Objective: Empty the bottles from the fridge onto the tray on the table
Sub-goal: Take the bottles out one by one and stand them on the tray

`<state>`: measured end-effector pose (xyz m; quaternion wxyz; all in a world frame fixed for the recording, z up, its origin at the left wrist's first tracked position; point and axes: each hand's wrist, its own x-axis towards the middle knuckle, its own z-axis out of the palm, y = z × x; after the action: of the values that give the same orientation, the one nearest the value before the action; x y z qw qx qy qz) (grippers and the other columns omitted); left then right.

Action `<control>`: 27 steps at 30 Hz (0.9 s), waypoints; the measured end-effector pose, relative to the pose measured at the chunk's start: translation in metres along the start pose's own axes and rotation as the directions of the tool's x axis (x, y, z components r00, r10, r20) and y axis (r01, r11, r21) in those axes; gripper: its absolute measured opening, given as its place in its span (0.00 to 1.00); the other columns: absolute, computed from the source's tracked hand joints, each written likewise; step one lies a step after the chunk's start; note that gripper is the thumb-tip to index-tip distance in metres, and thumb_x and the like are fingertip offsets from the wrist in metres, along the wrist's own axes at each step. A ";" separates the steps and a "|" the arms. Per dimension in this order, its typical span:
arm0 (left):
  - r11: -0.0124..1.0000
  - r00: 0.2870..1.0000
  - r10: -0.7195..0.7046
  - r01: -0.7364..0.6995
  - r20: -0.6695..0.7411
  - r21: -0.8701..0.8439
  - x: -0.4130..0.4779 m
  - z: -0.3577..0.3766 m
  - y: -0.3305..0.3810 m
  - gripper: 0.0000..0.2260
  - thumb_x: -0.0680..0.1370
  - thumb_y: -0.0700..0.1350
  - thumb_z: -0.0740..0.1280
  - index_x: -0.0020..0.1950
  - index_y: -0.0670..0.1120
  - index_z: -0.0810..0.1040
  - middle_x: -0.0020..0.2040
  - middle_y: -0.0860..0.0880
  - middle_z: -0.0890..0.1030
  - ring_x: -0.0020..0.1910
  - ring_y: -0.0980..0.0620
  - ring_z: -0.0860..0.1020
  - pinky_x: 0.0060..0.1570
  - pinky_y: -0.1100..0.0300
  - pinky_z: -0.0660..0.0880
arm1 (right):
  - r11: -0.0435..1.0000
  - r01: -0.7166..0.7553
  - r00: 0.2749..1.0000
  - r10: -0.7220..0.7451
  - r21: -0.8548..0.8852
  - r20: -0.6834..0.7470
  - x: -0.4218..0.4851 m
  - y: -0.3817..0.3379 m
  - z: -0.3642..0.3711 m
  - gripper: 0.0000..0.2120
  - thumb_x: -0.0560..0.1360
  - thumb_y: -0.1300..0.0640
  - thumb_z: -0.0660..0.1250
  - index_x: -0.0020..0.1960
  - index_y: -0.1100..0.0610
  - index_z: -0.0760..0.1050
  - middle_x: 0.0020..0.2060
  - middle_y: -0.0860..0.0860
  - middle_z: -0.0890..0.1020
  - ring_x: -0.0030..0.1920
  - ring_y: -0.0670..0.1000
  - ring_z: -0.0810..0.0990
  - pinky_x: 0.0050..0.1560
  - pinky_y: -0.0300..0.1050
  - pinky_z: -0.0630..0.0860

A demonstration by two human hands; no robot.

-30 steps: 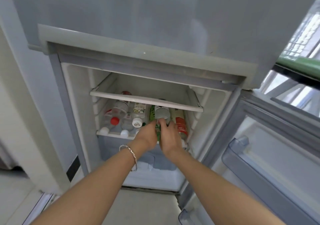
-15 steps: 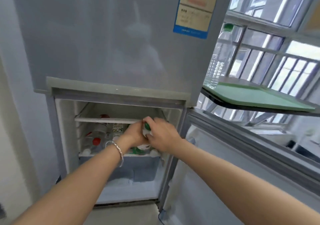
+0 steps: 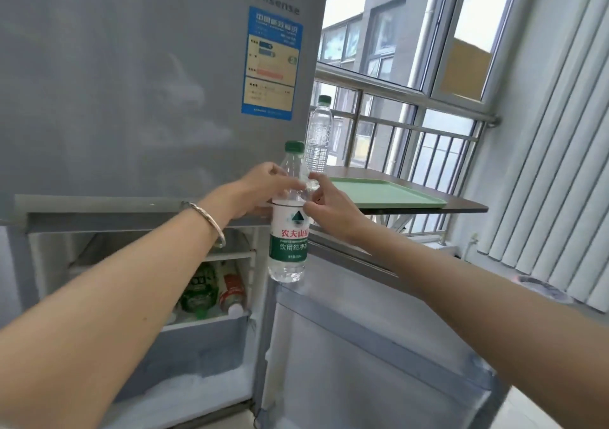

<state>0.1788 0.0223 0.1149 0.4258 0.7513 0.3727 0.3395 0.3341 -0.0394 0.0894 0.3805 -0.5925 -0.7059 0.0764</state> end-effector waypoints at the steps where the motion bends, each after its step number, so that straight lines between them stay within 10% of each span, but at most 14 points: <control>1: 0.999 0.999 0.032 -0.033 -0.014 -0.031 0.004 0.004 0.015 0.25 0.72 0.54 0.71 0.64 0.46 0.70 0.57 0.46 0.77 0.56 0.47 0.77 0.61 0.46 0.73 | 0.999 -0.018 1.000 0.017 0.031 0.017 -0.005 0.004 -0.007 0.30 0.75 0.55 0.65 0.74 0.54 0.58 0.46 0.50 0.79 0.48 0.51 0.80 0.51 0.52 0.80; 7: 0.960 0.969 0.206 -0.227 -0.133 -0.167 0.030 0.035 0.088 0.28 0.73 0.52 0.72 0.69 0.47 0.66 0.62 0.47 0.74 0.56 0.48 0.75 0.43 0.61 0.73 | 0.989 -0.084 0.980 0.104 0.119 -0.168 -0.006 0.030 -0.045 0.28 0.70 0.52 0.74 0.65 0.53 0.66 0.48 0.46 0.80 0.51 0.47 0.80 0.53 0.45 0.77; 12: 0.974 0.989 0.141 -0.147 -0.048 -0.174 0.051 0.065 0.085 0.33 0.78 0.56 0.62 0.78 0.46 0.52 0.64 0.41 0.72 0.54 0.48 0.73 0.49 0.56 0.73 | 0.962 -0.185 0.919 0.242 0.202 -0.310 0.034 0.054 -0.066 0.33 0.70 0.50 0.75 0.67 0.57 0.63 0.55 0.53 0.80 0.54 0.54 0.80 0.56 0.51 0.79; 22: 0.992 0.992 0.125 -0.125 -0.015 0.000 0.143 0.113 0.030 0.16 0.82 0.46 0.54 0.66 0.42 0.71 0.61 0.45 0.76 0.57 0.50 0.72 0.55 0.59 0.66 | 0.903 -0.378 0.845 0.426 0.205 -0.322 0.140 0.112 -0.056 0.15 0.79 0.61 0.61 0.63 0.63 0.63 0.58 0.61 0.77 0.50 0.57 0.76 0.44 0.43 0.73; 27: 0.999 0.999 0.037 -0.038 -0.036 -0.004 0.186 0.122 0.018 0.21 0.82 0.50 0.52 0.66 0.38 0.74 0.61 0.41 0.78 0.60 0.44 0.76 0.61 0.53 0.72 | 0.511 -0.297 0.786 0.611 0.807 -0.097 0.172 0.135 -0.048 0.17 0.83 0.54 0.47 0.55 0.63 0.70 0.45 0.59 0.77 0.39 0.52 0.75 0.44 0.43 0.75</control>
<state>0.3761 0.1266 0.1175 0.4144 0.7508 0.3654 0.3619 0.4681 0.1369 0.1245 0.6818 -0.5477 -0.3370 0.3487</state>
